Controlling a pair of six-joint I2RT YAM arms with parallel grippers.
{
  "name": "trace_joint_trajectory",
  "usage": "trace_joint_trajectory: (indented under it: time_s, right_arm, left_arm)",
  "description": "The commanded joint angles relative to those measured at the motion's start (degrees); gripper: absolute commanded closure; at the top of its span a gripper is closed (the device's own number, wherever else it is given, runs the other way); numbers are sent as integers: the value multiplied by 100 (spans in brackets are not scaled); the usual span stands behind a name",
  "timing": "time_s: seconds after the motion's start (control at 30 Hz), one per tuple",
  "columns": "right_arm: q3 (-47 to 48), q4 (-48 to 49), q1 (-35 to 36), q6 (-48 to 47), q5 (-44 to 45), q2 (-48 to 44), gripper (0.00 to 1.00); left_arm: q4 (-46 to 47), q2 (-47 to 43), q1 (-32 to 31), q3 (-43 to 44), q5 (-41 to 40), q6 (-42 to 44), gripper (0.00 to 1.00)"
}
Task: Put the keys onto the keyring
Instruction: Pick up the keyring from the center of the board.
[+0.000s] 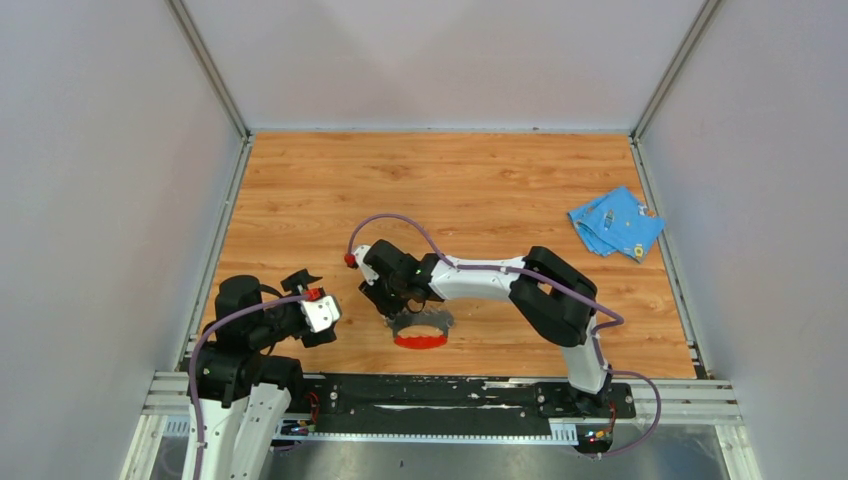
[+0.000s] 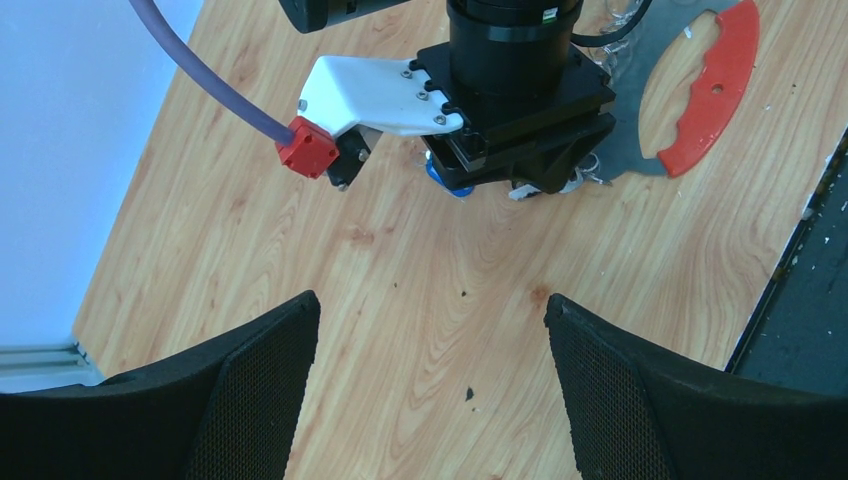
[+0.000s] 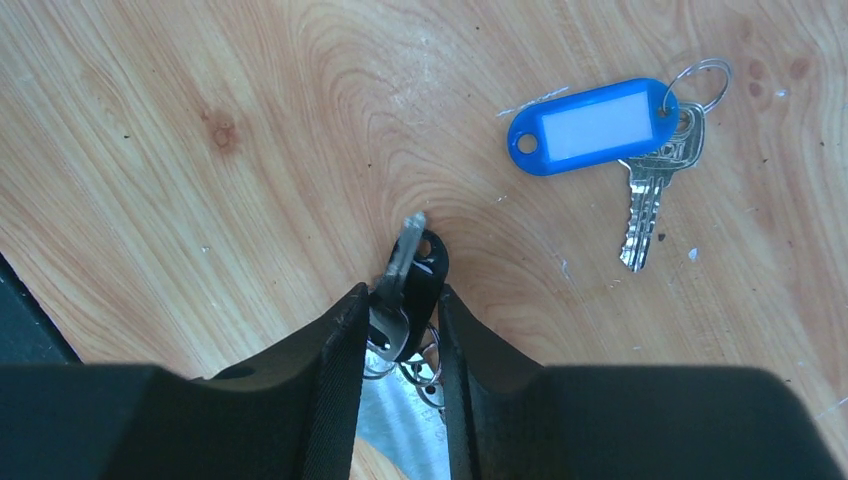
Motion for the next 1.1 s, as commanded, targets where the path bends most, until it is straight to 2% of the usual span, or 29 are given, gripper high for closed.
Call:
trace_joint_trajectory:
  time_s: [0.0,0.13,0.2,0.67,0.9,1.07]
  right_arm:
    - [38,-110,56,-91,-59,210,70]
    - [48,-62,56,-115,-182,205,93]
    - [48,-51,56,-123,-245,167,99]
    - [-663,589,-39,117,-860,-1348,99]
    - [-1141,861,-57,392,-1051,-2103,100]
    - [-1306,942,-91,517,-1153,-2599,99]
  left_arm:
    - [-54,-48,38,-65,0,59,14]
    - [-54,-43,38,-52,-43,104,15]
    - [-53,-43,38,-44,-62,135,15]
    - [-66,-25,38,-65,144,144,17]
    - [-53,31,38,-128,311,272,22]
    - [-53,144,38,-59,737,335,26]
